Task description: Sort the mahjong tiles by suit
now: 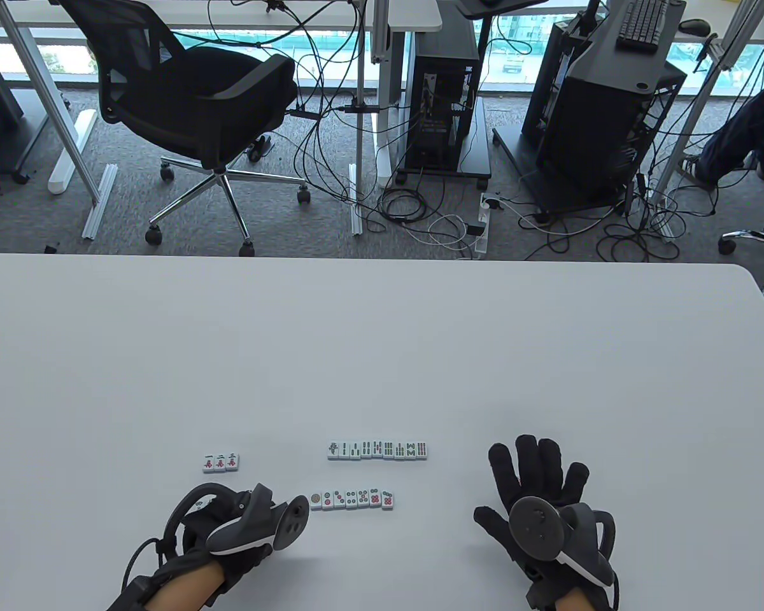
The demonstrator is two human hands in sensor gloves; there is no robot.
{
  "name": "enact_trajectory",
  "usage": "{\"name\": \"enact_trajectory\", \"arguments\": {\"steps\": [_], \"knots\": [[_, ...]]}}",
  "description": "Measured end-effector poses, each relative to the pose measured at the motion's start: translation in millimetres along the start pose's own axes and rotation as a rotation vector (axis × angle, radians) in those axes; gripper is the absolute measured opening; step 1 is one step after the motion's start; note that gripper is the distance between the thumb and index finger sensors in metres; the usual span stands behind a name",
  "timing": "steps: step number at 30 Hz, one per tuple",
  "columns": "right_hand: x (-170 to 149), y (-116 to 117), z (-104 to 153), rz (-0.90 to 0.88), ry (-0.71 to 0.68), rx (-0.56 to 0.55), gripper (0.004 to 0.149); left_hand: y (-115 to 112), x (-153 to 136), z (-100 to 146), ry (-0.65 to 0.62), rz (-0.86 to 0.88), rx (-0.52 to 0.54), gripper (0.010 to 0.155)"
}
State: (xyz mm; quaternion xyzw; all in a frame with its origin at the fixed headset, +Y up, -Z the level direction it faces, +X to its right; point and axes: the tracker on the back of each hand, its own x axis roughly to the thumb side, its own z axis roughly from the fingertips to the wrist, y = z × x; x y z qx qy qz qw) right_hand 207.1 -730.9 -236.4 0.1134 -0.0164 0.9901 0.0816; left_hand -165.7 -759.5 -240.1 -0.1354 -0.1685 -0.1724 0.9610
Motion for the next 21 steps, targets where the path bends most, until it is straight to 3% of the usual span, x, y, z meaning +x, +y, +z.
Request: {"name": "enact_trajectory", "arguments": {"steps": [4,11,17,21], "knots": [[-0.3,-0.8,-0.1,-0.004,0.004,-0.001,0.085,8.3,-6.5,-5.3,0.013,-0.067,-0.034,0.061],[-0.5,-0.2,-0.8,-0.012,0.000,0.002,0.085,50.0,-9.2,-34.7,0.078,0.012,0.077,0.061],[-0.7,-0.1,-1.1,-0.015,-0.002,0.004,0.085,86.6,41.2,-60.5,-0.034,0.087,0.184,0.061],[-1.0,0.1,-1.4,-0.020,-0.002,0.006,0.085,98.4,79.3,-74.2,-0.126,0.095,0.170,0.061]]}}
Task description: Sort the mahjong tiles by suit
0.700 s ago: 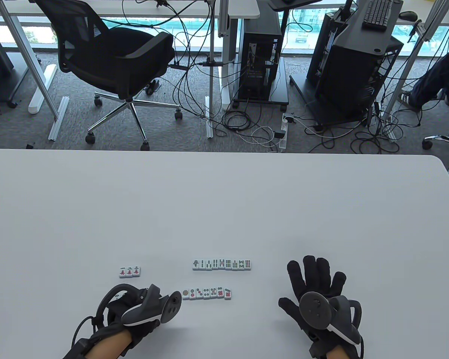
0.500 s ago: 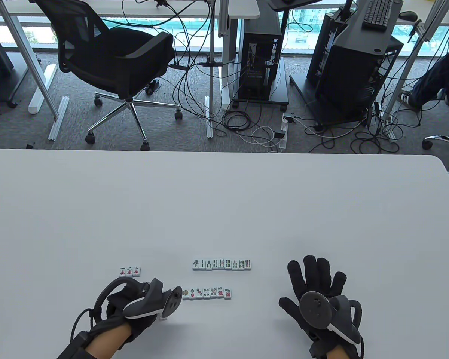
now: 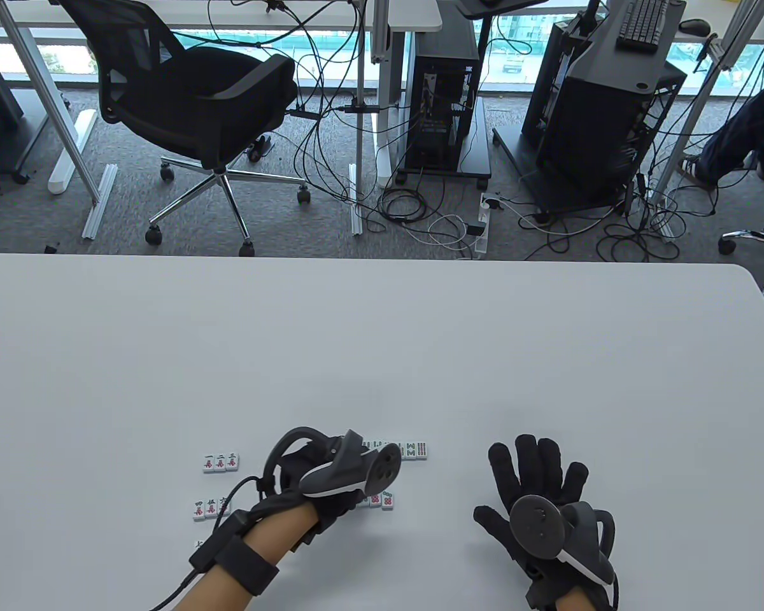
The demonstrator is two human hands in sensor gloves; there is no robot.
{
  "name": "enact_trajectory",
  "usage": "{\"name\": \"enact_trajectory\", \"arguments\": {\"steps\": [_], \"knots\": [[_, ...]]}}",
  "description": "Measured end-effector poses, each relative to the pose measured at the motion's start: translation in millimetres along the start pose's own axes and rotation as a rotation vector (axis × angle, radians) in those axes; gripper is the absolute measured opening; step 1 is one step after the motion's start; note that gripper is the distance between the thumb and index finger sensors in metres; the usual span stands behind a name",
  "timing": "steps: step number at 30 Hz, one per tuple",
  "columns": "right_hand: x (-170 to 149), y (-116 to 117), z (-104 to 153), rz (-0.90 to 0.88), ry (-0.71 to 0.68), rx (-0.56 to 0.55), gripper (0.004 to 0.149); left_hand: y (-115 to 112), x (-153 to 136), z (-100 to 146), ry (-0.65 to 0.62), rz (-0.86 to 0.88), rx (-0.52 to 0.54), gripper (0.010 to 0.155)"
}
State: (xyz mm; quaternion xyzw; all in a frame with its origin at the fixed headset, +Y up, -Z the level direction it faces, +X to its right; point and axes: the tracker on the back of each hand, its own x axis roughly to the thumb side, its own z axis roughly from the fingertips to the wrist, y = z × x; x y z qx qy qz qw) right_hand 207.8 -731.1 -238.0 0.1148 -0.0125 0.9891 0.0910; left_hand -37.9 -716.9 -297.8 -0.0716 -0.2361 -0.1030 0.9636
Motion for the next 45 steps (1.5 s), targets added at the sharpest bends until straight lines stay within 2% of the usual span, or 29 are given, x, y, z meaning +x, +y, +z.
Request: {"name": "enact_trajectory", "arguments": {"steps": [5,9,17,26,31,35,40,45], "knots": [[-0.1,0.2,-0.2,-0.001,-0.003,0.002,0.085,-7.3,34.2,-17.4,-0.056,-0.024,-0.037,0.061],[0.8,0.5,-0.4,-0.002,-0.009,0.005,0.084,-16.2,46.5,-28.0,-0.047,-0.085,-0.078,0.061],[1.0,0.6,-0.7,-0.002,-0.010,0.001,0.084,-26.0,49.0,-35.1,-0.032,-0.122,-0.111,0.061],[1.5,0.9,-0.5,-0.006,-0.012,0.000,0.084,-25.6,47.4,-29.2,-0.033,-0.165,-0.105,0.062],[2.0,1.2,-0.2,-0.002,-0.013,0.002,0.084,-21.5,39.8,-14.2,-0.042,-0.213,-0.006,0.063],[1.7,1.1,-0.1,-0.003,-0.011,-0.002,0.085,-13.4,21.2,8.3,-0.033,-0.212,0.059,0.064],[1.2,1.6,0.1,0.002,-0.007,0.002,0.084,-12.2,-12.2,43.5,0.005,-0.185,0.007,0.063],[1.5,1.8,0.3,0.012,-0.005,0.004,0.085,-28.7,-45.5,77.1,0.070,-0.140,-0.085,0.063]]}}
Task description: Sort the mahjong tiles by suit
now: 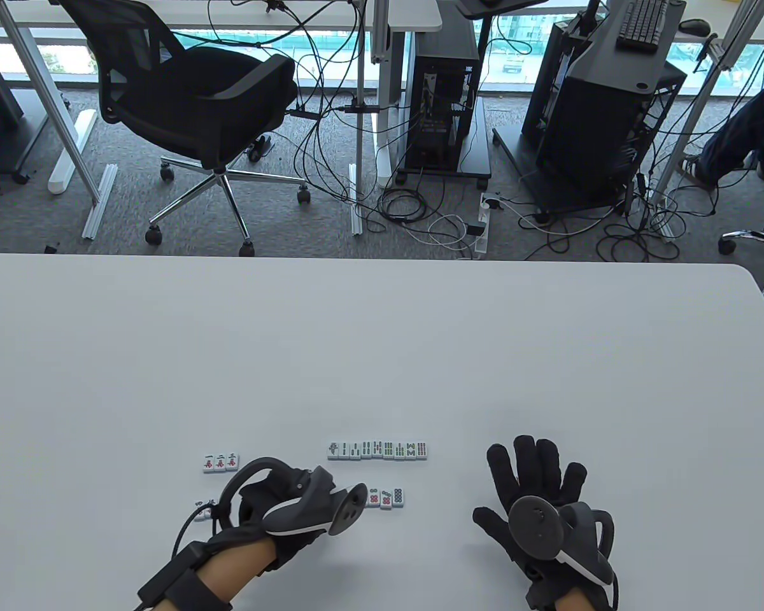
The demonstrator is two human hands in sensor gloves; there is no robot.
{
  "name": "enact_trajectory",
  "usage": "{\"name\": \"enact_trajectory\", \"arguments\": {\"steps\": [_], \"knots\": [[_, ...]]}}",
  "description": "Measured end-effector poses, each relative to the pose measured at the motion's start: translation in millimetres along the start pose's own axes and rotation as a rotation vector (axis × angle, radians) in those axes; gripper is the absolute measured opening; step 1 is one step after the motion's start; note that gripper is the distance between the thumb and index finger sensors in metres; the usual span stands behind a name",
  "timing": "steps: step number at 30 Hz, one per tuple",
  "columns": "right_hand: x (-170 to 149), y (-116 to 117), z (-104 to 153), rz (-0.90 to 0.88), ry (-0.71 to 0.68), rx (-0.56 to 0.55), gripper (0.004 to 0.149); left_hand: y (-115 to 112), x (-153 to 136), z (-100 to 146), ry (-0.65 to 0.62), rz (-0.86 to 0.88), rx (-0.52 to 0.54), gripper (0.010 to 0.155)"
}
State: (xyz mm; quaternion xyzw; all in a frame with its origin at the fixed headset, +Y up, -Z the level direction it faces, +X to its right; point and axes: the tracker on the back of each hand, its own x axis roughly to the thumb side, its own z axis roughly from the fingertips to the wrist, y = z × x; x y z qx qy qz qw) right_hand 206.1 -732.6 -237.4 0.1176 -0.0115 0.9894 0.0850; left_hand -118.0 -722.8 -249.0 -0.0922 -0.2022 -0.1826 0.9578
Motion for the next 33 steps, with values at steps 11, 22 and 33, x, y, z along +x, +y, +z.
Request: {"name": "enact_trajectory", "arguments": {"steps": [11,22,33], "knots": [[-0.3,-0.2,0.4,-0.001,0.009,0.004,0.084,-43.5,-9.7,19.1,0.042,0.048,-0.035,0.065],[-1.6,-1.2,-0.3,-0.019,0.011,-0.003,0.084,-18.4,-2.7,-1.1,0.031,0.139,0.069,0.062],[-2.6,-2.8,-0.1,-0.032,0.009,-0.009,0.084,48.4,56.4,-69.2,-0.074,0.199,0.196,0.062]]}}
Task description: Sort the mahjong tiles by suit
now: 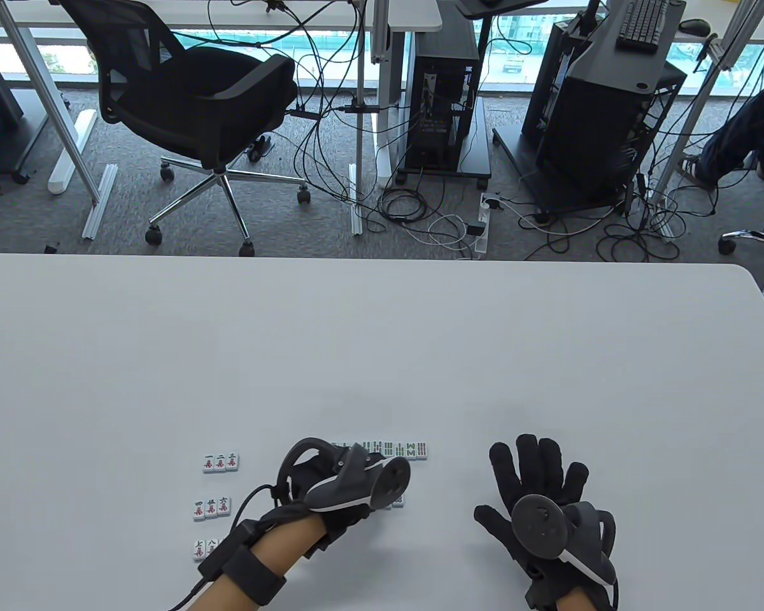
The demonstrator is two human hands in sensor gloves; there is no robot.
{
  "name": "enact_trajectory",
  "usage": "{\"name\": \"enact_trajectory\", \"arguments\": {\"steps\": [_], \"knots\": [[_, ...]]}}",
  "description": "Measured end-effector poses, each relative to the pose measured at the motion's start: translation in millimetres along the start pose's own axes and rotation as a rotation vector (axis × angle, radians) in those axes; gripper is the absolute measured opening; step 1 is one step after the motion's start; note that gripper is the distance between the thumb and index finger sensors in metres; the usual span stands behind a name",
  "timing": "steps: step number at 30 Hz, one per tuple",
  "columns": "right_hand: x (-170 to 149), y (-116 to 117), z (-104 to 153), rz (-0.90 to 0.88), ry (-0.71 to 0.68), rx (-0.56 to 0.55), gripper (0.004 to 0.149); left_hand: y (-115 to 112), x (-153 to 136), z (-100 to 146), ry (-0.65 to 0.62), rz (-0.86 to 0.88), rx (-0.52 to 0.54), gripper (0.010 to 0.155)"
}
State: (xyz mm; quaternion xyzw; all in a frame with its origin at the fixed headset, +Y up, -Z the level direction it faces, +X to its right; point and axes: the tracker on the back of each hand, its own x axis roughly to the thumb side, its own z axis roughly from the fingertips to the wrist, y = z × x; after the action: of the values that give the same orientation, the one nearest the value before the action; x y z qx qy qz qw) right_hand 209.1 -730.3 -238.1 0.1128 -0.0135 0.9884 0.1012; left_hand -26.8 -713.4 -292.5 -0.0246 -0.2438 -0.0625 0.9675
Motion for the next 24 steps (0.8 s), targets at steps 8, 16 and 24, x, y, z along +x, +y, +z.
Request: {"name": "enact_trajectory", "arguments": {"steps": [8,16,24], "knots": [[-2.3,-1.3,0.0,-0.019,0.008,-0.009,0.084,-19.7,33.2,-40.3,-0.023,-0.025,-0.156,0.062],[-3.0,-0.2,-0.4,-0.020,0.008,-0.005,0.084,-35.3,43.6,-40.6,-0.051,-0.150,-0.169,0.062],[-2.8,-0.2,-0.2,-0.014,0.008,-0.004,0.084,-25.7,37.6,-28.3,-0.038,-0.191,-0.120,0.066]]}}
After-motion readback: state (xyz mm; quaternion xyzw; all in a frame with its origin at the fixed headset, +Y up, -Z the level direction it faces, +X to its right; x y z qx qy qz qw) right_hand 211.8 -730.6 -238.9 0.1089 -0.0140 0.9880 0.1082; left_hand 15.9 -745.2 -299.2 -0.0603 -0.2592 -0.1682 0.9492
